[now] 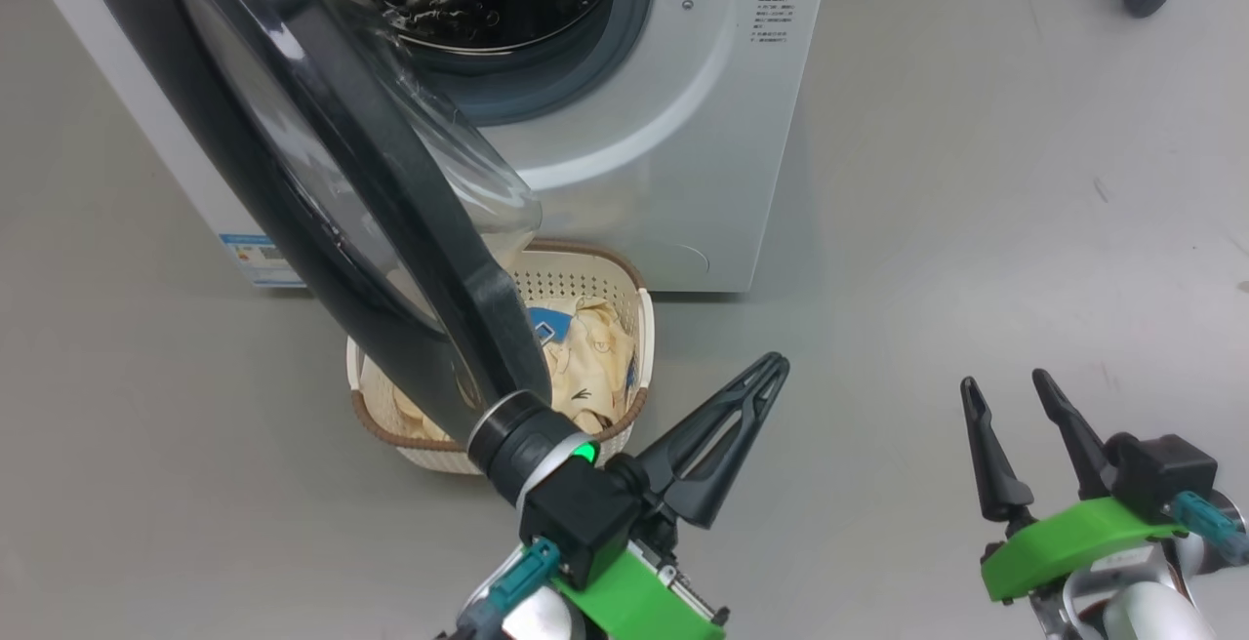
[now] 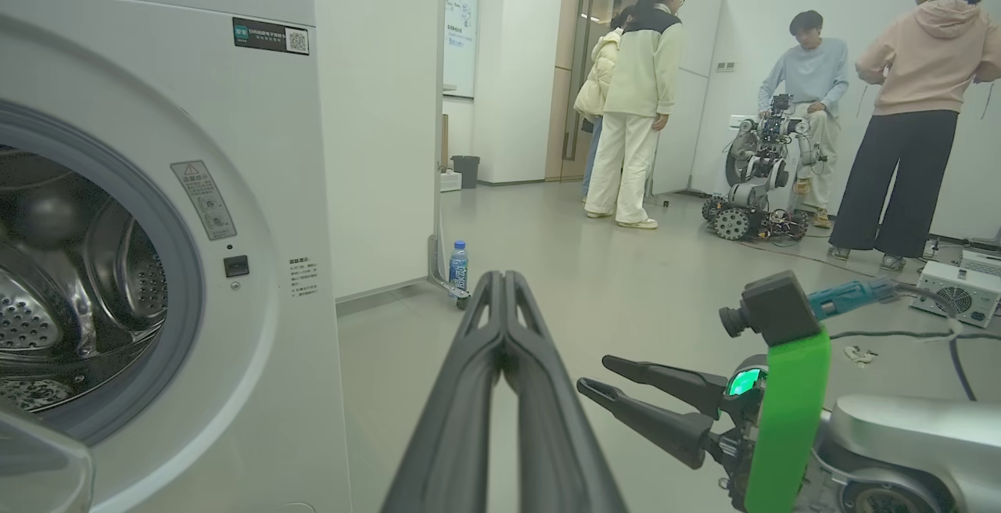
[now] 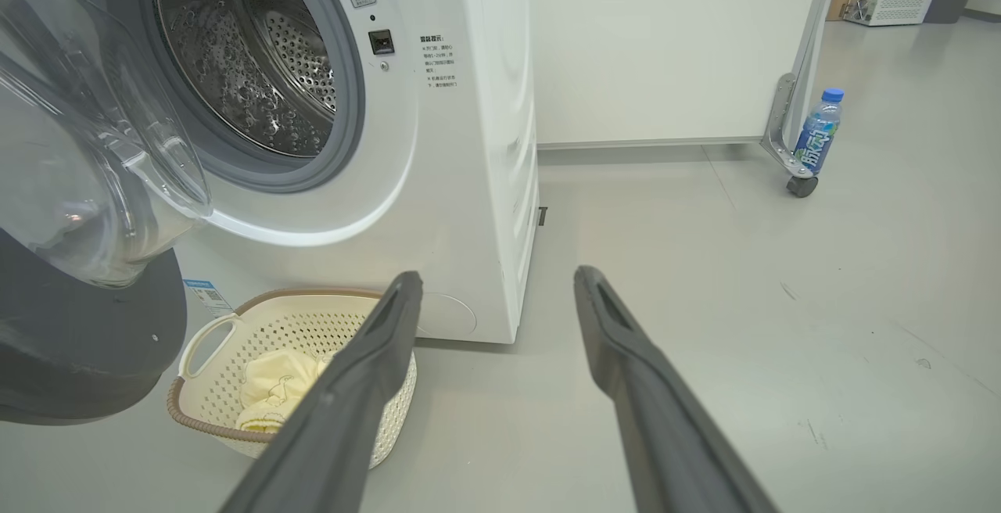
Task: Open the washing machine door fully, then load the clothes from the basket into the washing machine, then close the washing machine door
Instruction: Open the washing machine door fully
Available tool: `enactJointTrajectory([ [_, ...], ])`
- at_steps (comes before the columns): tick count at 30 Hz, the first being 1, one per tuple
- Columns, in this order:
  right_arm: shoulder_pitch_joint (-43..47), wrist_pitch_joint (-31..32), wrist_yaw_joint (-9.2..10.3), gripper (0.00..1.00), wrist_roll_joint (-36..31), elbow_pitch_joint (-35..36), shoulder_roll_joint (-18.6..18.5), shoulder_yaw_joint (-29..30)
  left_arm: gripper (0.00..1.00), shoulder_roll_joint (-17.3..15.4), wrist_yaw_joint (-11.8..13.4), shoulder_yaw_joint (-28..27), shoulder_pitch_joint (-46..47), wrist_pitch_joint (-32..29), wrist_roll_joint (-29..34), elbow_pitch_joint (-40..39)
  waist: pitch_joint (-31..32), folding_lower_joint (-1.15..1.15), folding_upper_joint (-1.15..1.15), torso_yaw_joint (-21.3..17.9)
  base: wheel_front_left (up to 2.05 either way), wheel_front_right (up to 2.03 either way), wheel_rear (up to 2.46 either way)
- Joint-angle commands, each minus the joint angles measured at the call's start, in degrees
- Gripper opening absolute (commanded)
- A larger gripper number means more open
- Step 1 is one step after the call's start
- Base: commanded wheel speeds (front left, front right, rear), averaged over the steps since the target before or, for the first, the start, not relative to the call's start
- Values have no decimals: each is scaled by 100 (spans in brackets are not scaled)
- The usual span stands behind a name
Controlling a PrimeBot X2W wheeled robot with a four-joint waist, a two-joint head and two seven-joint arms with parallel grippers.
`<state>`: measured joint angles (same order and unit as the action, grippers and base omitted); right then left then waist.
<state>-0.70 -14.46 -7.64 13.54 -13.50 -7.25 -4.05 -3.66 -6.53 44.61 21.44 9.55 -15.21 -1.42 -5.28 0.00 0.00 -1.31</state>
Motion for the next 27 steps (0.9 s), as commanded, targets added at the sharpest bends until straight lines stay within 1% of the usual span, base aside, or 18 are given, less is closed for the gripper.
enactJointTrajectory([
  [1,-293,-53,15,100,27,162,-156,-123,0,10,-8,-177,150,39,-17,-118,-38,0,0,1,0,0,0],
  [8,-328,-54,15,100,62,152,-213,-140,0,-19,96,-395,208,219,-111,432,-144,0,0,3,0,0,0],
  [18,-337,-54,15,100,80,91,-200,-162,0,-51,224,-566,182,337,-233,919,-170,0,0,135,0,0,0],
  [23,-364,-54,15,100,128,65,-210,-185,0,-93,417,-700,288,305,-198,1226,-206,0,0,178,0,0,0],
  [27,-355,-54,15,100,148,43,-210,-195,0,-83,487,-764,379,309,-230,1334,-217,0,0,201,0,0,0],
])
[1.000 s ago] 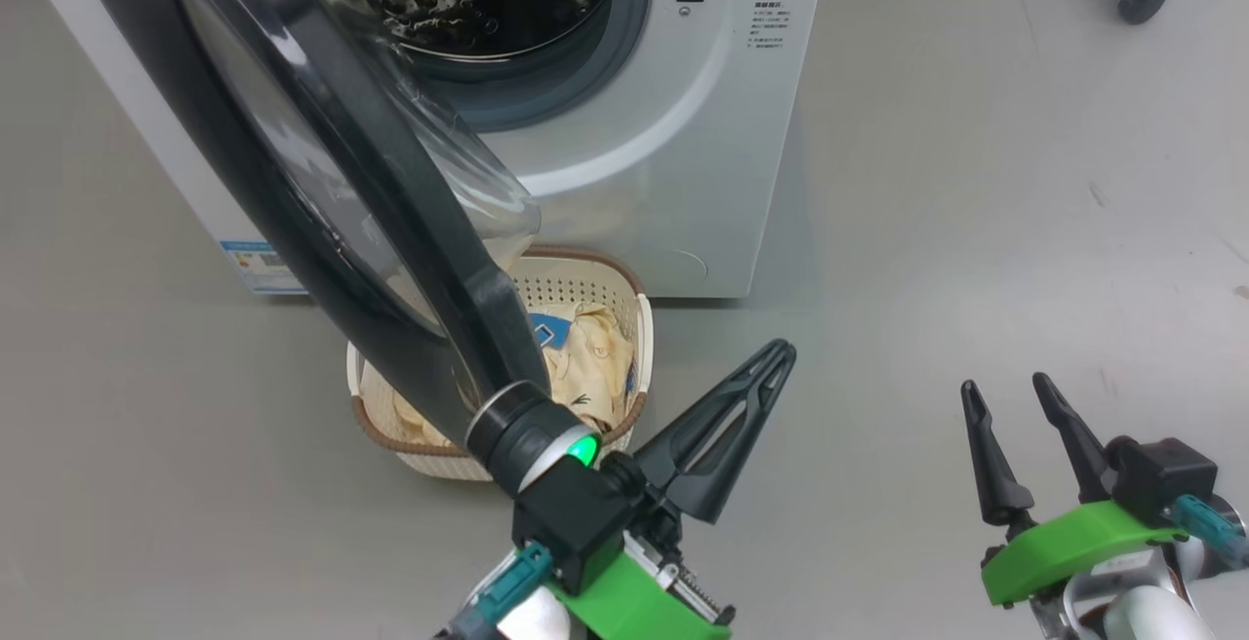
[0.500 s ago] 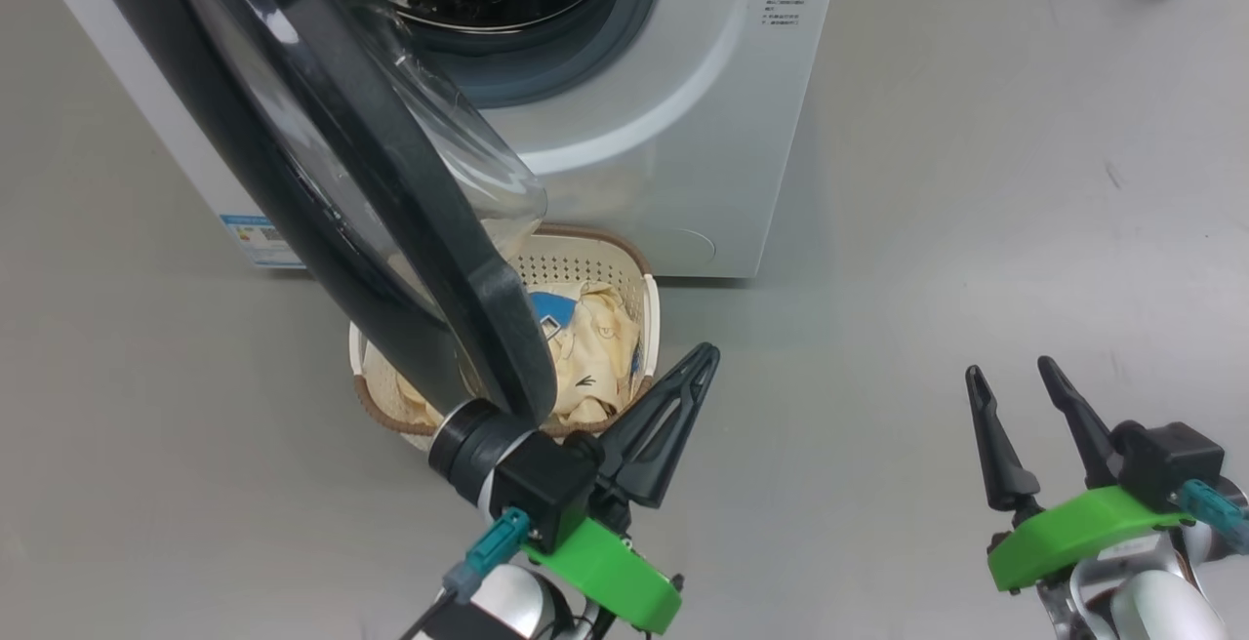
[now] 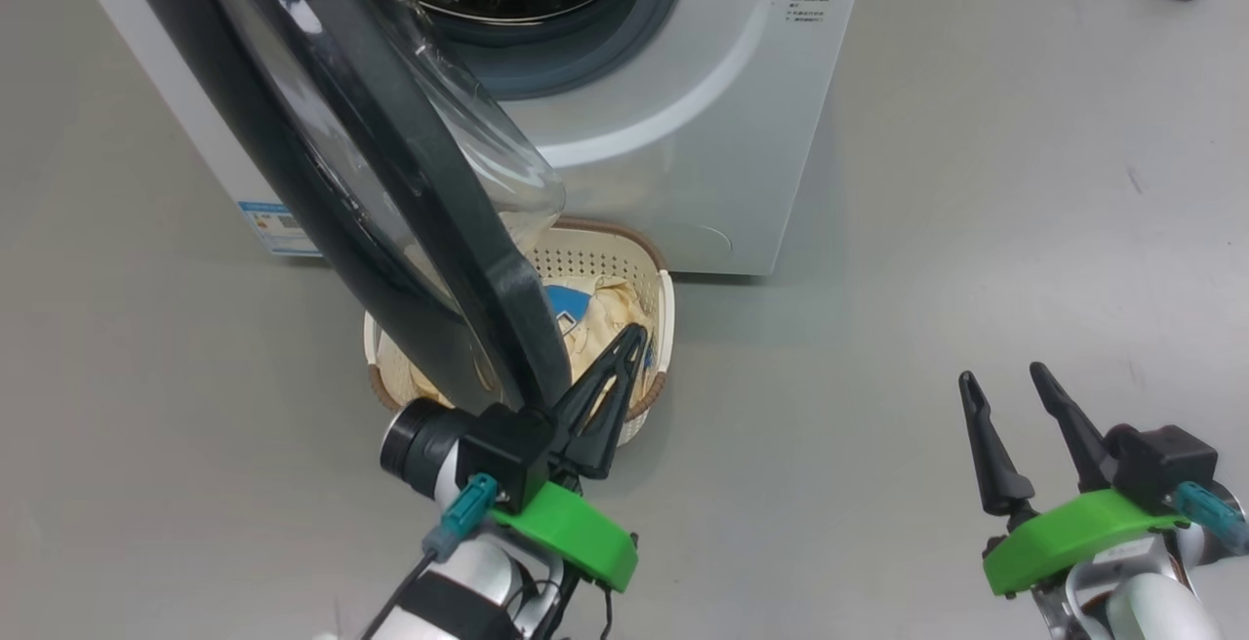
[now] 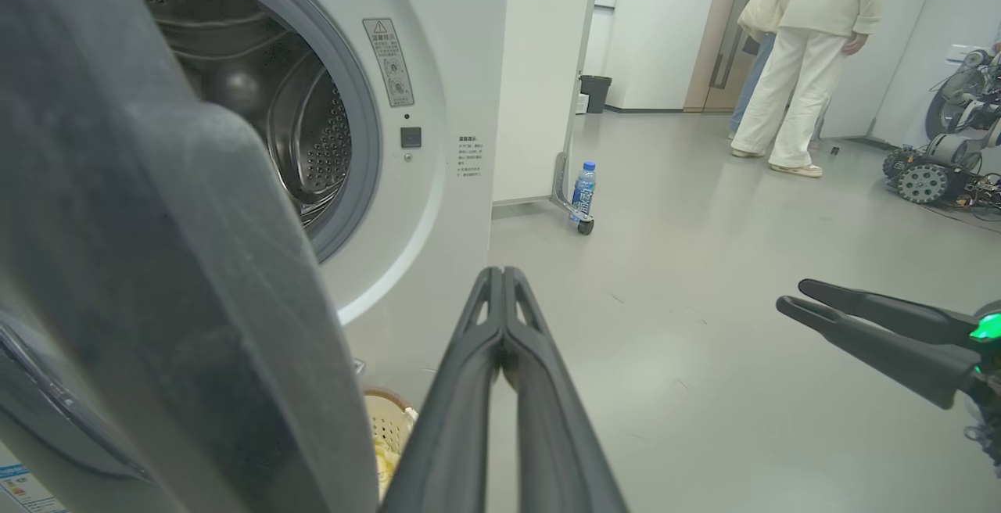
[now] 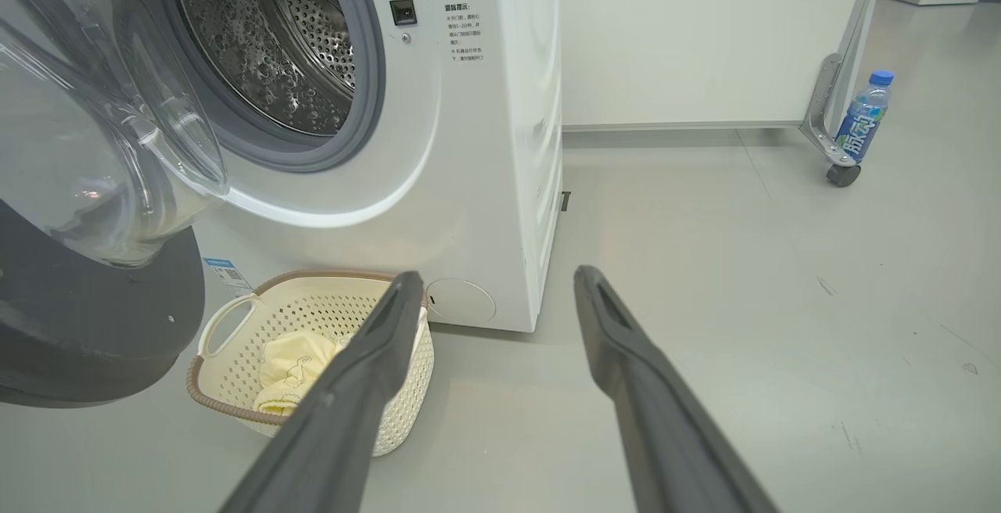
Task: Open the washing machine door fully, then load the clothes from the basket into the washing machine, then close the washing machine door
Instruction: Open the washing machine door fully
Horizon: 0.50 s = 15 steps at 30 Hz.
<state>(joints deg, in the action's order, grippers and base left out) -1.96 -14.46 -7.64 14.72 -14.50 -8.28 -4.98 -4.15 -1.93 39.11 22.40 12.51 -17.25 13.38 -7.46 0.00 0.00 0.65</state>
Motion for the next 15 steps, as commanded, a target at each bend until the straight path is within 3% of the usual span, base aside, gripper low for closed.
enactJointTrajectory([
  [1,-227,-54,15,100,31,139,-105,-102,0,-32,34,-212,297,14,-31,-129,-1,0,0,12,0,0,0],
  [15,-301,-54,15,100,53,56,-105,-133,0,-11,179,-266,325,3,-186,53,-70,0,0,154,0,0,0],
])
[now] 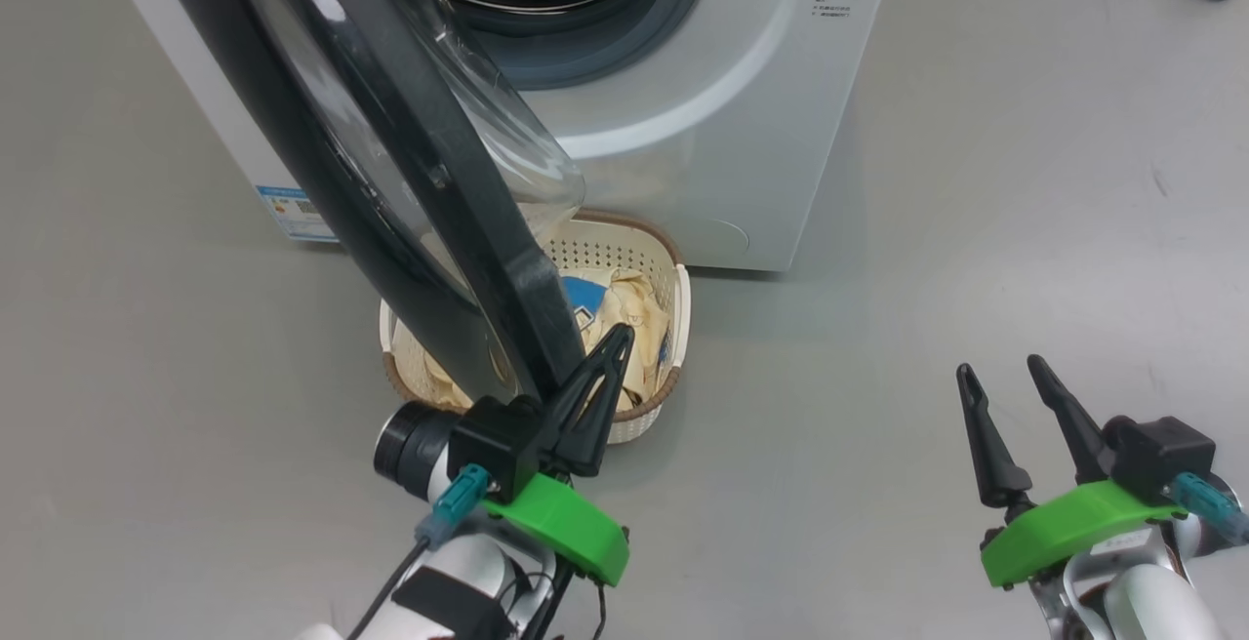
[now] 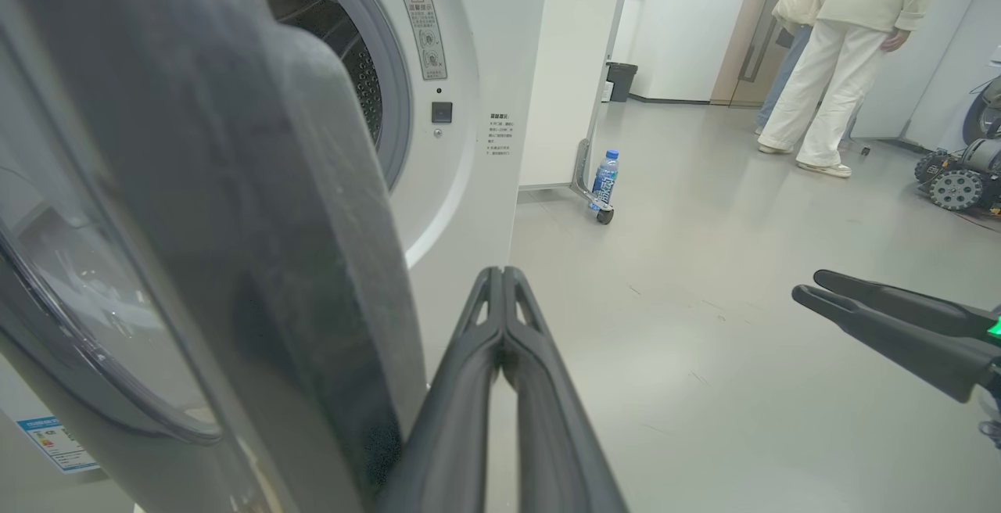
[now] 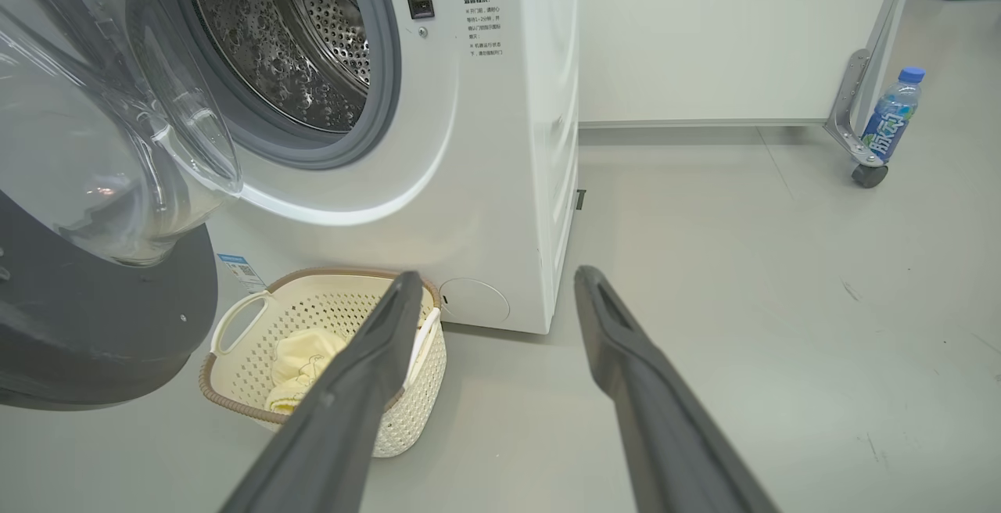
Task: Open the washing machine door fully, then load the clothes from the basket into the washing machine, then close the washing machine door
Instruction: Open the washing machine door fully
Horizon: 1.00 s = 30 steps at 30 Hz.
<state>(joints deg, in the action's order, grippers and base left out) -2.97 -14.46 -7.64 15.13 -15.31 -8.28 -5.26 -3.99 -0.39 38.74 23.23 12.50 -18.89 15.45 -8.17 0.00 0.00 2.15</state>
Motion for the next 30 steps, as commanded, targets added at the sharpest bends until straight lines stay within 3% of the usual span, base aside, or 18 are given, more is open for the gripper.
enactJointTrajectory([
  [1,-206,-54,15,100,13,134,-102,-107,0,-34,26,-236,247,9,-30,-143,2,0,0,11,0,0,0],
  [30,-225,-54,15,100,39,80,-124,-195,0,-114,263,-112,175,-64,-75,-325,10,0,0,380,0,0,0],
])
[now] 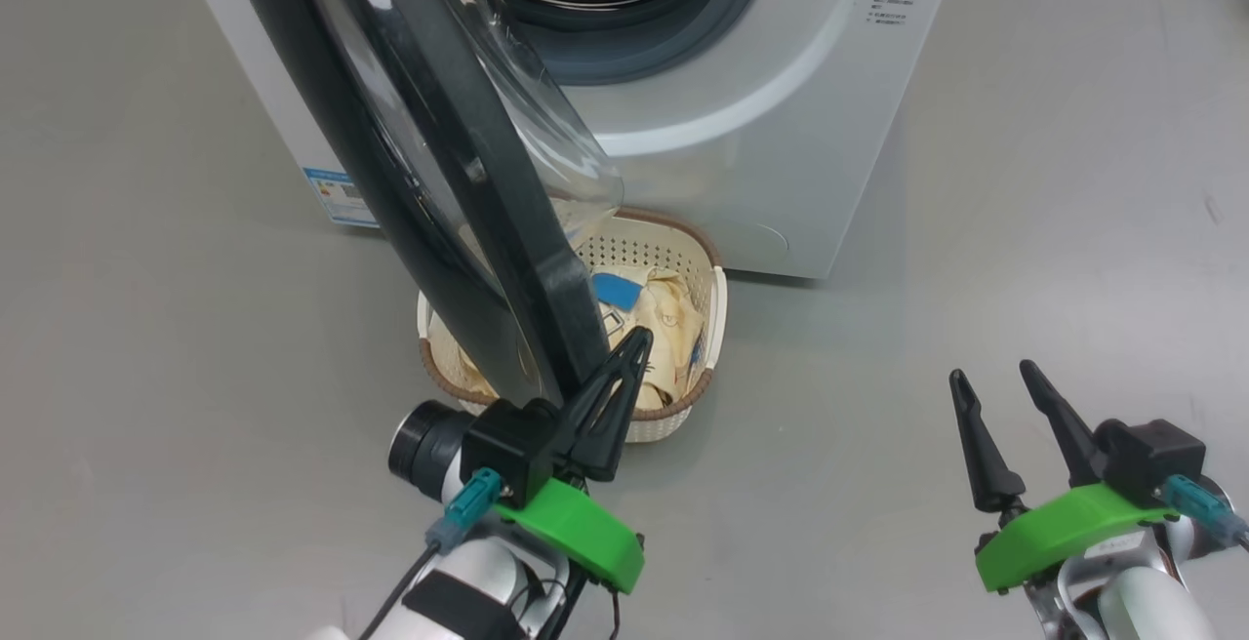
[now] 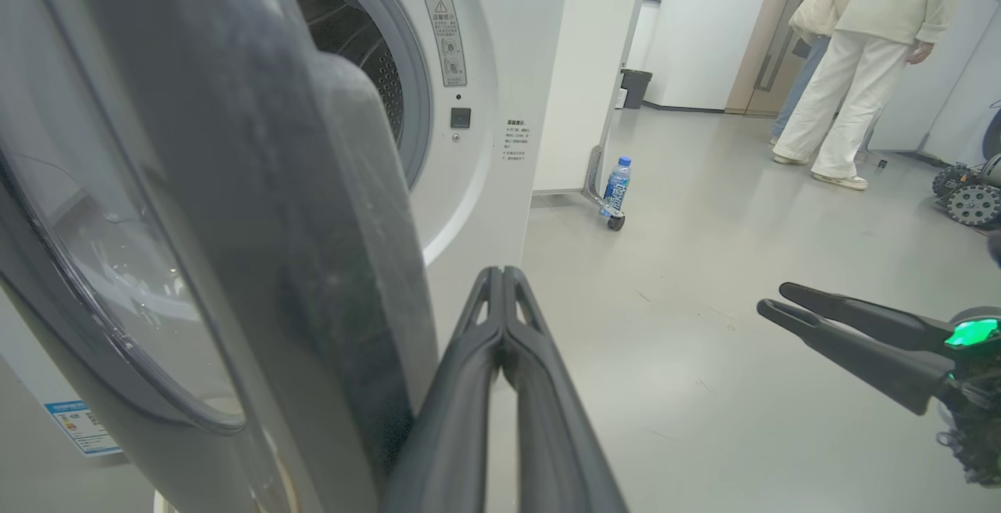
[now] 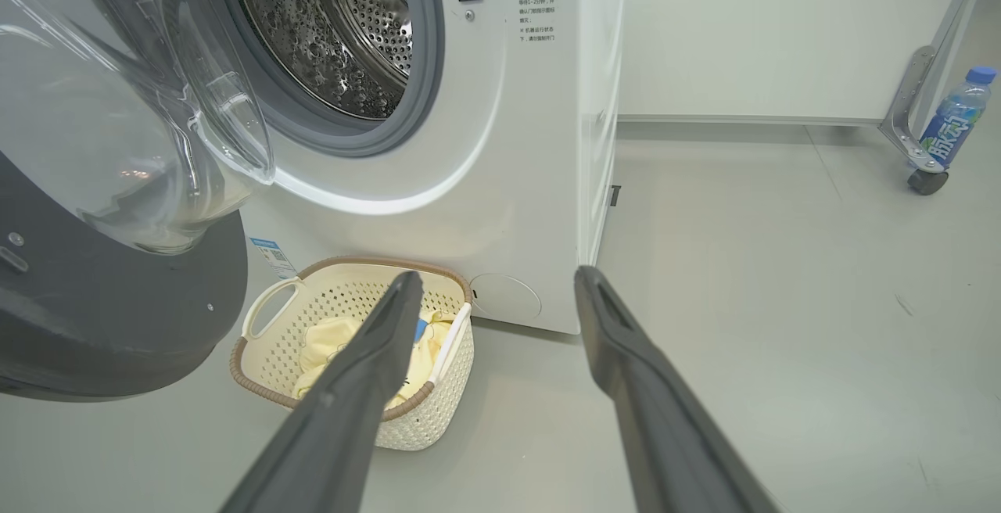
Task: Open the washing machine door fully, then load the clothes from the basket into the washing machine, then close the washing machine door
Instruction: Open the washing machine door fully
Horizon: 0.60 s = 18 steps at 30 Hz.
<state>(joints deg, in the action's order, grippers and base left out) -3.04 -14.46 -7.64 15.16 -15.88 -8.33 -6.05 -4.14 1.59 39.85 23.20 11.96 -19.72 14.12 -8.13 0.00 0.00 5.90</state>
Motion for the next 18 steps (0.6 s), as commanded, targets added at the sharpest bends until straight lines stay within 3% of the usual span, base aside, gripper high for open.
enactJointTrajectory([
  [1,-216,-54,15,100,38,132,-118,-119,0,-101,74,-214,159,-26,-2,-201,20,0,0,12,0,0,0],
  [18,-130,-54,15,100,66,110,-130,-142,0,-227,296,-304,26,-132,-115,-157,175,0,0,100,0,0,0],
])
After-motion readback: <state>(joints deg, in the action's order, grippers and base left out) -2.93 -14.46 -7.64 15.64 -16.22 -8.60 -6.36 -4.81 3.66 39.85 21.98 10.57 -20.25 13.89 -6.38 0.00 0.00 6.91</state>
